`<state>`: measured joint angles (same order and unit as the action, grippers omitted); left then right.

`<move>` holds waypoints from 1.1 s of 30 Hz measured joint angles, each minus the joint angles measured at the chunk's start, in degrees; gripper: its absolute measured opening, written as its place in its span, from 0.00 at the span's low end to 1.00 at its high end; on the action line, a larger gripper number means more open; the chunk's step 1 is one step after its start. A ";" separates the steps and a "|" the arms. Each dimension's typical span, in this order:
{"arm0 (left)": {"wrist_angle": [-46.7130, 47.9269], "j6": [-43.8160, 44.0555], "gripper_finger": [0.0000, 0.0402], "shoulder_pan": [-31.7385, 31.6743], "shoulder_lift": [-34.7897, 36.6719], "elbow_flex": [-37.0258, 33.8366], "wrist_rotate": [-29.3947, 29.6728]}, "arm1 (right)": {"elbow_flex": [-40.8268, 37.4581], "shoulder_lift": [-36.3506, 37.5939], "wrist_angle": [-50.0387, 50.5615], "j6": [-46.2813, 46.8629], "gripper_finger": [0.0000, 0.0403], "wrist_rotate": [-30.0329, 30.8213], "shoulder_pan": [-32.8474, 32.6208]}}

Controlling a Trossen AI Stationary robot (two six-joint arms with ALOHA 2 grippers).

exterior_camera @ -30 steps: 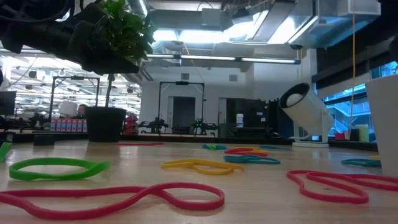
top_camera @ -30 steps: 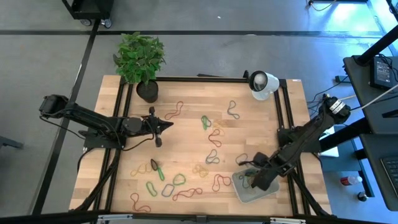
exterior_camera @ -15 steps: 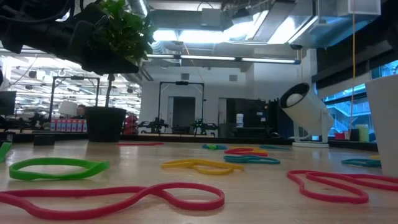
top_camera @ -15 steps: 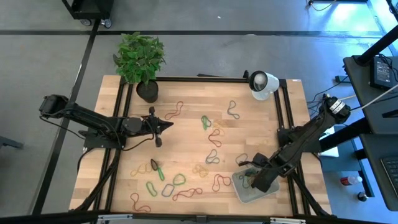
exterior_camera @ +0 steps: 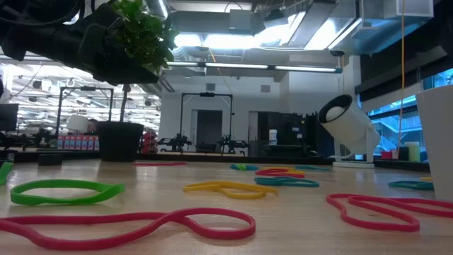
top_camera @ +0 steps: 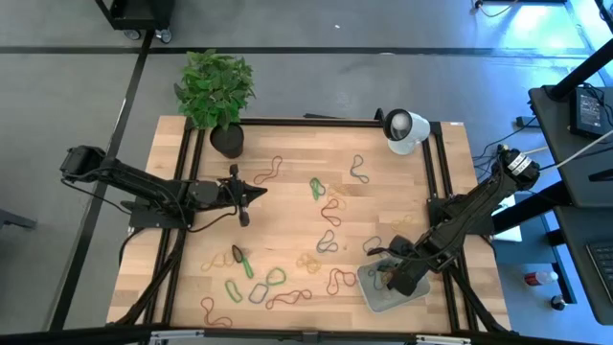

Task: Pick and place rubber bands into bin
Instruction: Put the green rubber band into the white bin, then put the yellow rubber band into the white bin

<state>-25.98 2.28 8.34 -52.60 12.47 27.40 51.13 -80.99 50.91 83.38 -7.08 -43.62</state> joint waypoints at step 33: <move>0.02 0.02 0.01 0.00 0.00 0.00 0.00 | 0.04 0.30 -0.14 -8.65 0.30 3.84 3.28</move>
<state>-25.96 2.31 8.34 -52.60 12.47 27.40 51.18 -80.69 50.77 74.73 -3.24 -40.33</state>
